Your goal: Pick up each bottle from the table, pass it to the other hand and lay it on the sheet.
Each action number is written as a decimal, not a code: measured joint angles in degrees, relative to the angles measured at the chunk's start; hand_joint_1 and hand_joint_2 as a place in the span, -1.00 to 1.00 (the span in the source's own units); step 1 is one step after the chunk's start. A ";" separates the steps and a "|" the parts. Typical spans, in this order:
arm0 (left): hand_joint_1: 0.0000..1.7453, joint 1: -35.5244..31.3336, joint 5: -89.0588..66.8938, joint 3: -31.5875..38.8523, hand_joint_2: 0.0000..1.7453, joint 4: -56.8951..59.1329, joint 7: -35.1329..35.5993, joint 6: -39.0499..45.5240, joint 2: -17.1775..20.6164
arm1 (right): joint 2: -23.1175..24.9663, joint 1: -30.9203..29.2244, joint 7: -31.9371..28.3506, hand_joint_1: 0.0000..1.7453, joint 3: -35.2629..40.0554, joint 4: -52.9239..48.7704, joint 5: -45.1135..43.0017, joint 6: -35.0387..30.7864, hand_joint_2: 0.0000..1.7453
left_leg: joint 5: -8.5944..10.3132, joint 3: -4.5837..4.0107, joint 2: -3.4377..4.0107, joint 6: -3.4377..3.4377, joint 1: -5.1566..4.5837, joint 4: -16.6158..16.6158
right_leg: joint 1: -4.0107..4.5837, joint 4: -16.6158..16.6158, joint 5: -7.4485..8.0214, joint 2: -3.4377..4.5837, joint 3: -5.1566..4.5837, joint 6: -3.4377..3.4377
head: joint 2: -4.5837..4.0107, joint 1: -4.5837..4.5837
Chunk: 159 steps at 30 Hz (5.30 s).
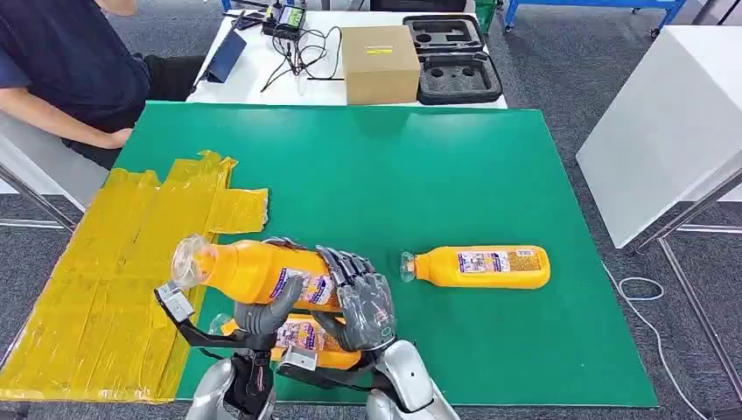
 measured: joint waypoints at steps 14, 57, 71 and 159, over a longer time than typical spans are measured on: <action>1.00 5.04 1.62 5.00 1.00 -8.98 1.40 0.07 -0.02 | -0.37 -3.60 -1.03 -1.00 6.69 2.52 -4.29 0.02 -1.00 | 0.00 -0.03 -0.01 0.00 0.00 0.00 | -0.01 0.01 -0.01 -0.01 -0.02 0.00 | 0.00 0.00; 1.00 0.88 -103.39 23.49 1.00 -18.77 14.74 61.24 9.16 | -15.32 20.70 -0.18 -1.00 2.65 -49.83 -15.59 7.80 -1.00 | 0.03 -0.04 -0.04 -0.05 0.01 -0.02 | 0.00 0.00 0.00 -0.07 -0.05 -0.02 | 0.00 -0.24; 0.70 -18.03 -108.83 -10.81 1.00 14.34 51.10 61.29 19.43 | -16.55 21.96 -4.15 -1.00 -0.63 -52.08 -17.58 11.41 -1.00 | 0.08 -0.03 -0.15 0.00 -0.09 0.03 | -0.09 -0.01 0.04 -0.16 -0.01 0.03 | 0.00 -0.26; 0.60 -37.21 -108.32 -1.84 1.00 46.18 45.14 57.74 22.47 | -23.36 23.40 11.15 -1.00 8.92 -54.77 -8.86 8.96 -1.00 | 0.09 -0.09 -0.06 -0.01 -0.01 0.01 | -0.02 0.06 0.03 -0.10 -0.03 0.02 | 0.00 -0.24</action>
